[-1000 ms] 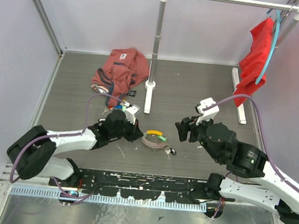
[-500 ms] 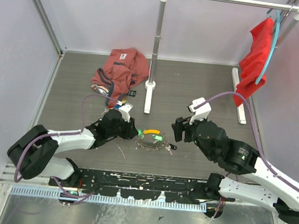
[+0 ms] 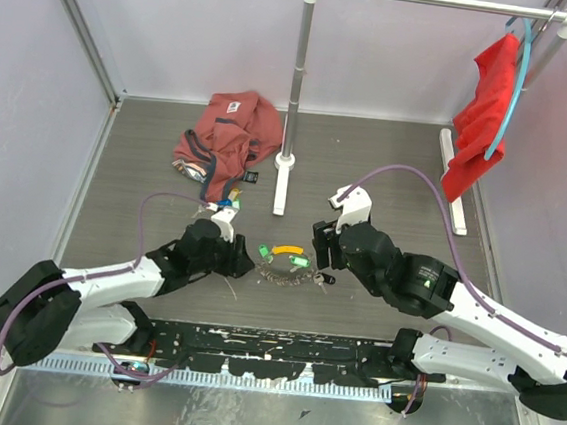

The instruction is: Put the keys on the keyring

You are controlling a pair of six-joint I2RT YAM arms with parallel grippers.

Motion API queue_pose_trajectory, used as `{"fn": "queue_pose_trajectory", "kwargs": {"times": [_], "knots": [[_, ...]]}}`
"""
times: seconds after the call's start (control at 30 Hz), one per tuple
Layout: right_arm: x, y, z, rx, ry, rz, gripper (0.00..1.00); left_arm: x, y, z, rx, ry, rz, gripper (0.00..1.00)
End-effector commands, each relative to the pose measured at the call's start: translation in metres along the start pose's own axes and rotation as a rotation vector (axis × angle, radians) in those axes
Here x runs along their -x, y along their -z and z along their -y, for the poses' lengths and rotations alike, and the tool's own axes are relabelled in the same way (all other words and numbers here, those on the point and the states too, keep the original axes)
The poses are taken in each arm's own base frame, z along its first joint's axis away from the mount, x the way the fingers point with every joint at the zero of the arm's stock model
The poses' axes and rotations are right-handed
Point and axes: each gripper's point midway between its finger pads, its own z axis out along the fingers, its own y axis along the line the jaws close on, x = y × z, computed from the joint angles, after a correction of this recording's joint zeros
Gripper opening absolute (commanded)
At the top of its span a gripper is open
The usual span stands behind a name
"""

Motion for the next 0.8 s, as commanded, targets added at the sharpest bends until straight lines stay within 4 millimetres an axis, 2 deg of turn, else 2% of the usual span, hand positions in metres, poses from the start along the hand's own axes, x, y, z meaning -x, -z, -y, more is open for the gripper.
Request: {"fn": "queue_pose_trajectory", "kwargs": {"times": [0.0, 0.27, 0.47, 0.77], "knots": [[0.013, 0.002, -0.006, 0.019, -0.053, 0.042, 0.66, -0.019, 0.001, 0.004, -0.035, 0.052, -0.039, 0.53], [0.014, 0.004, -0.005, 0.022, -0.059, 0.048, 0.66, -0.038, -0.015, 0.009, -0.077, 0.105, -0.07, 0.48], [0.015, 0.005, -0.004, 0.023, -0.058, 0.051, 0.65, -0.042, -0.03, 0.013, -0.103, 0.126, -0.084, 0.43], [0.015, 0.007, -0.003, 0.027, -0.058, 0.052, 0.65, -0.047, -0.032, 0.008, -0.091, 0.129, -0.087, 0.33]]}}
